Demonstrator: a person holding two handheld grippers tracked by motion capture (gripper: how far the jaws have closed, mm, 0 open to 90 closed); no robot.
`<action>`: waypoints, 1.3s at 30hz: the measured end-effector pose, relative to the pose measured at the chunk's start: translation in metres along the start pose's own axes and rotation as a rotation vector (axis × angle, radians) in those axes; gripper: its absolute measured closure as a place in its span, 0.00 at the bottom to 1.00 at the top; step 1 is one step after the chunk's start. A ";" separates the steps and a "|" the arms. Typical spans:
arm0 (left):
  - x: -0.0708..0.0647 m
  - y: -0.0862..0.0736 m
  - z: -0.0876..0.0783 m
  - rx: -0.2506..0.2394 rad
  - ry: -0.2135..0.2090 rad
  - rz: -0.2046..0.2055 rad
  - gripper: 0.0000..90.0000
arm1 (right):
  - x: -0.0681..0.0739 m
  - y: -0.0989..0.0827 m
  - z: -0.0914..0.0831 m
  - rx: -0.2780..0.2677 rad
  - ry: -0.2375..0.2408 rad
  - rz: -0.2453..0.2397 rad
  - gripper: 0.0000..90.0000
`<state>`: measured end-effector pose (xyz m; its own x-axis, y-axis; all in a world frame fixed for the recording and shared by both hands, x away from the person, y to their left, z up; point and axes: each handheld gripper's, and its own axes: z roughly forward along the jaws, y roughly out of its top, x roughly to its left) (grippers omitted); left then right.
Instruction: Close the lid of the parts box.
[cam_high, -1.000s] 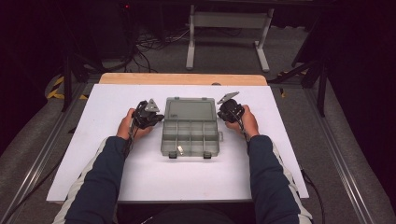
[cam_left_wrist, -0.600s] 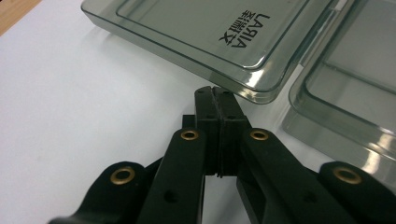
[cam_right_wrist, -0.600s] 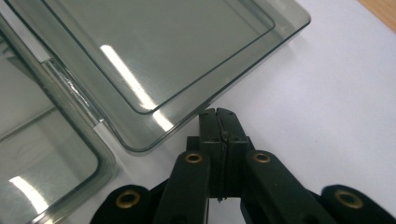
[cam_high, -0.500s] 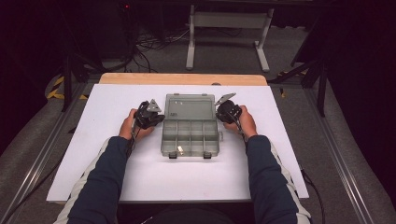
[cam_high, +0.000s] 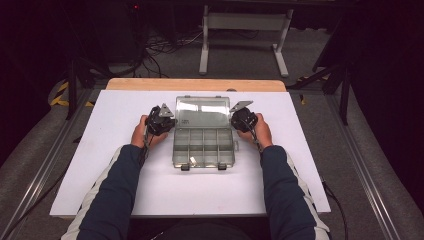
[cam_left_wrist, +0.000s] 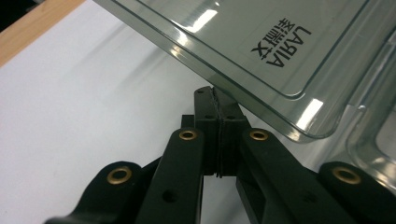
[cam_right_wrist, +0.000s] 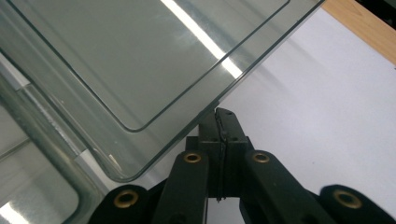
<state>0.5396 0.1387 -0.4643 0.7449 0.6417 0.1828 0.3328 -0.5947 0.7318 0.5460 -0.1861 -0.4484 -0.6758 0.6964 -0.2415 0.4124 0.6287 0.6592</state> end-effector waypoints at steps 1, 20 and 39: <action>0.000 0.001 0.000 -0.004 0.003 -0.001 1.00 | 0.000 0.000 0.000 -0.003 0.001 0.002 1.00; -0.002 0.009 -0.008 -0.084 0.079 -0.023 1.00 | 0.001 0.005 -0.012 -0.135 -0.102 0.025 1.00; -0.004 0.017 -0.022 -0.158 0.135 -0.005 1.00 | 0.004 0.010 -0.028 -0.240 -0.188 0.014 1.00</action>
<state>0.5294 0.1363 -0.4378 0.6558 0.7098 0.2571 0.2335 -0.5146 0.8250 0.5303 -0.1865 -0.4228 -0.5371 0.7701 -0.3441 0.2496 0.5348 0.8072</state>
